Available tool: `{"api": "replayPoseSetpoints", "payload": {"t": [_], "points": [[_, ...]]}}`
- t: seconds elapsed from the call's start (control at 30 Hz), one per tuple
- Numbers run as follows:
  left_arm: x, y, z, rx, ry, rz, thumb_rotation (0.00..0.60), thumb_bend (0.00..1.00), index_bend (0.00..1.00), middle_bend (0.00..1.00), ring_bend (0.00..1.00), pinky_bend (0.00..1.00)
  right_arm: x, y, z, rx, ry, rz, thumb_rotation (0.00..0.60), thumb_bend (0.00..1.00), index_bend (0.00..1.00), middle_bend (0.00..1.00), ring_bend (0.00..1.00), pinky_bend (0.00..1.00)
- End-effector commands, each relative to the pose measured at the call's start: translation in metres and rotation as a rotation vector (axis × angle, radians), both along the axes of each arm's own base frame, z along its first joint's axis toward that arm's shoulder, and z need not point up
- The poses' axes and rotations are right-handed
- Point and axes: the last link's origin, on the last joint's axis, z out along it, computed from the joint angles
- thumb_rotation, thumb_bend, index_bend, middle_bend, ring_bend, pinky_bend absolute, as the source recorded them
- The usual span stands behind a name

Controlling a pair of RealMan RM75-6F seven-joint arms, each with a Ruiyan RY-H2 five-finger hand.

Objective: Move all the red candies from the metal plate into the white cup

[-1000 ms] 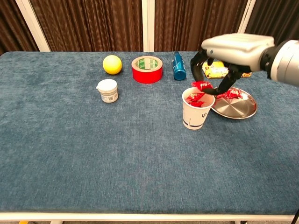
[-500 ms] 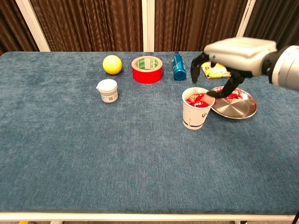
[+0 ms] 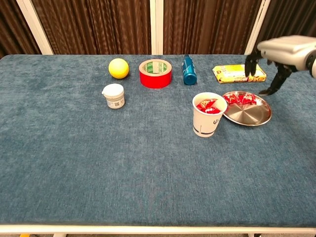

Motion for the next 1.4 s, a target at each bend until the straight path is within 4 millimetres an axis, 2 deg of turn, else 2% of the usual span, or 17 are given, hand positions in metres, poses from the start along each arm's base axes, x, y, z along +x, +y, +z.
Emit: {"api": "replayPoseSetpoints", "payload": {"t": [0.03,0.3,0.63,0.9,1.03,1.4], "points": [[0.0,0.0,0.0,0.001,0.001,0.001,0.6,0.09,0.3,0.25,0.17,0.28,-0.015,-0.007,-0.021,0.031,0.037,-0.06,0.6,0.13,0.4,0.36,0.16,0.26],[0.0,-0.001,0.0,-0.004,0.005,0.007,0.6,0.09,0.3,0.25,0.17,0.28,-0.021,-0.019,-0.041,0.036,0.041,-0.079,0.6,0.14,0.4,0.36,0.16,0.26],[-0.001,-0.001,0.001,-0.003,0.005,0.011,0.6,0.09,0.3,0.25,0.17,0.28,-0.021,-0.019,-0.05,0.051,0.022,-0.081,0.6,0.14,0.41,0.37,0.16,0.26],[-0.001,0.001,-0.001,-0.007,0.004,0.006,0.6,0.09,0.3,0.25,0.17,0.28,-0.016,-0.001,-0.044,0.084,-0.012,-0.061,0.6,0.14,0.41,0.39,0.17,0.26],[0.0,0.001,-0.001,-0.006,0.002,0.002,0.6,0.09,0.3,0.25,0.17,0.28,-0.02,-0.007,-0.04,0.044,0.018,-0.058,0.6,0.14,0.41,0.39,0.17,0.26],[-0.001,-0.002,0.001,-0.002,0.004,0.016,0.6,0.09,0.3,0.25,0.17,0.28,-0.025,-0.023,-0.048,0.028,0.066,-0.057,0.6,0.08,0.47,0.4,0.18,0.26]]}}
